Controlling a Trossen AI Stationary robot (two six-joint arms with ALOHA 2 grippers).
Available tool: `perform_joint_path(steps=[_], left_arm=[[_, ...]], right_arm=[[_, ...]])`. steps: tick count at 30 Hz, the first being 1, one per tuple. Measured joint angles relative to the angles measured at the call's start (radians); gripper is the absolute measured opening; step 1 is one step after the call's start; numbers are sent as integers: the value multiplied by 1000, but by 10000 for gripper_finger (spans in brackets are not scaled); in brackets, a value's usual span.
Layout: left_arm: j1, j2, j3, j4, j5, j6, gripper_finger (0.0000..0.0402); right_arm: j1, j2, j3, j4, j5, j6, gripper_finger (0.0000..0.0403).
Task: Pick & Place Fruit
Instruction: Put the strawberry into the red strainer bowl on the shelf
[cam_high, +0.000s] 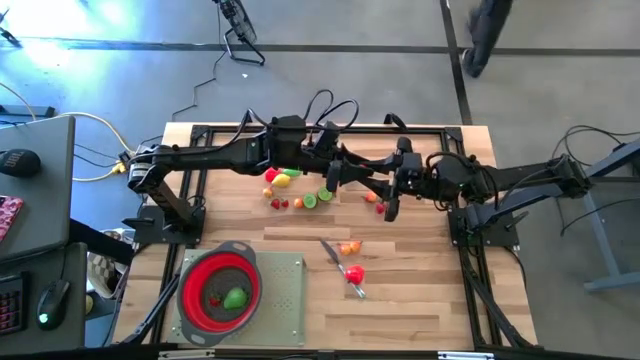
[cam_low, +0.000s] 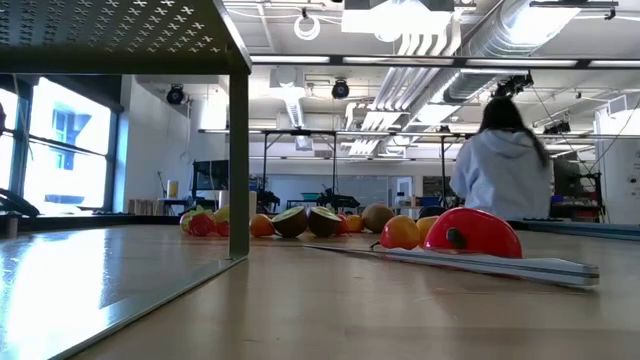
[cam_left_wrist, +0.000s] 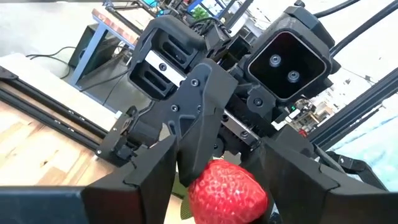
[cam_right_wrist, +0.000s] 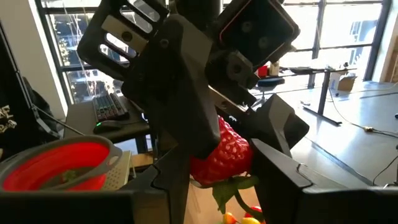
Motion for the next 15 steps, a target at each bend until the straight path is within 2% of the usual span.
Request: perform_joint_path(steps=[8, 15], left_arm=[[0, -31, -2, -15, 13, 85, 223], [57, -63, -2, -59, 219, -48, 223]], right_arm=[[0, -7, 2, 16, -5, -1, 138], [10, -29, 2, 10, -26, 2, 139]])
